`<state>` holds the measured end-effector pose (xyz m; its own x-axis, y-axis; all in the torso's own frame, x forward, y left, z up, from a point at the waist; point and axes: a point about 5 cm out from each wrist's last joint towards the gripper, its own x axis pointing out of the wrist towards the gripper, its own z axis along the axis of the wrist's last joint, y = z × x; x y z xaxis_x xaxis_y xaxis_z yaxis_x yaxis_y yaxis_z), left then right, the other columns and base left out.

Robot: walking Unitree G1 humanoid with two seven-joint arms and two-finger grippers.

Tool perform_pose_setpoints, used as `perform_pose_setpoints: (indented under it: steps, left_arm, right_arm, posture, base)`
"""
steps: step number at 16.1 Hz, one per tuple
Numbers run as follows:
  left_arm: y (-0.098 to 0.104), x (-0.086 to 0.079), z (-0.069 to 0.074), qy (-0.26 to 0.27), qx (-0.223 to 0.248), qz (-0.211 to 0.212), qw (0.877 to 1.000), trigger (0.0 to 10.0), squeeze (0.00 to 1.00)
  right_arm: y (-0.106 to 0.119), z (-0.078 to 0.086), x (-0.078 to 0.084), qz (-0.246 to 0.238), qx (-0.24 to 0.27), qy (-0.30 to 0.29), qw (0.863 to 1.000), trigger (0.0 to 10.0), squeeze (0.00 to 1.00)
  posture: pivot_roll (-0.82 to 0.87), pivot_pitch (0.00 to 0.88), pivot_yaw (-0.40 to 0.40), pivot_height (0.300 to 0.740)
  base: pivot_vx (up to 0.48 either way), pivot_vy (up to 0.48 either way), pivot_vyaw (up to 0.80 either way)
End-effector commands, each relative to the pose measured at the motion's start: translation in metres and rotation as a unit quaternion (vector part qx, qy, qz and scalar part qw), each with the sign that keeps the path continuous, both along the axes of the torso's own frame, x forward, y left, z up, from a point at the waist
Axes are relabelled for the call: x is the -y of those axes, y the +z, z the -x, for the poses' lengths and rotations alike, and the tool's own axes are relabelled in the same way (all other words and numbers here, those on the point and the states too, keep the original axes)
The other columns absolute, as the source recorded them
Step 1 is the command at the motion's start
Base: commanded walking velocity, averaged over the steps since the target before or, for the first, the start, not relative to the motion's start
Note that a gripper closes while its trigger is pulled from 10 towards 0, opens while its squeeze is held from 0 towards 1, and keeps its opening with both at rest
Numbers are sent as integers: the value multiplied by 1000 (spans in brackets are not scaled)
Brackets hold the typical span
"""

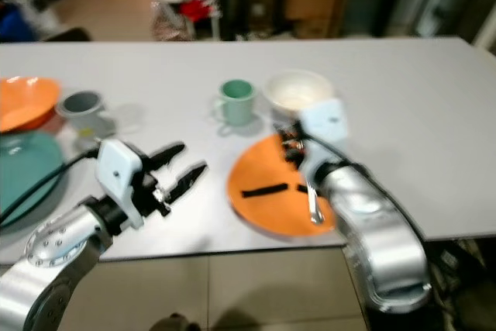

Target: Setting the table

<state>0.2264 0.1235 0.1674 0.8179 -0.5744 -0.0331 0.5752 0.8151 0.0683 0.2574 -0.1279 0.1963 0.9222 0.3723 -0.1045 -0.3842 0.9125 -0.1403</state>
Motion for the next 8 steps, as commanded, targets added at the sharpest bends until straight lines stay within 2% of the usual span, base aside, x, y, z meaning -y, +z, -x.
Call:
perform_pose_setpoints:
  steps: [1, 2, 4, 6, 8]
  left_arm:
    - [1, -7, -2, 46, 6, -10, 999, 10000, 0]
    - [2, -13, -4, 98, 5, -3, 995, 10000, 0]
    - [2, -21, -1, 154, 9, 0, 988, 10000, 0]
    - [1, -23, 1, 172, 7, 6, 985, 10000, 0]
    - [-4, -23, 4, 181, 6, -11, 983, 10000, 0]
  right_arm:
    - [1, 5, -5, -20, 9, 12, 1000, 10000, 1000]
    - [-2, 12, -5, -56, 12, 1, 998, 10000, 1000]
    - [-7, 20, 4, -96, 25, -26, 995, 10000, 1000]
    - [-10, 24, 5, -111, 28, -30, 993, 10000, 1000]
    - [-18, 34, 3, -123, 11, -18, 992, 10000, 1000]
  posture:
    - [144, 0, 36, 727]
    - [149, 0, 28, 727]
    - [159, 0, 7, 727]
    - [158, 0, 0, 727]
    - [142, 0, 20, 727]
  base:
    - [0, 0, 800]
    - [0, 0, 800]
    - [0, 0, 800]
    - [0, 0, 800]
    - [0, 0, 800]
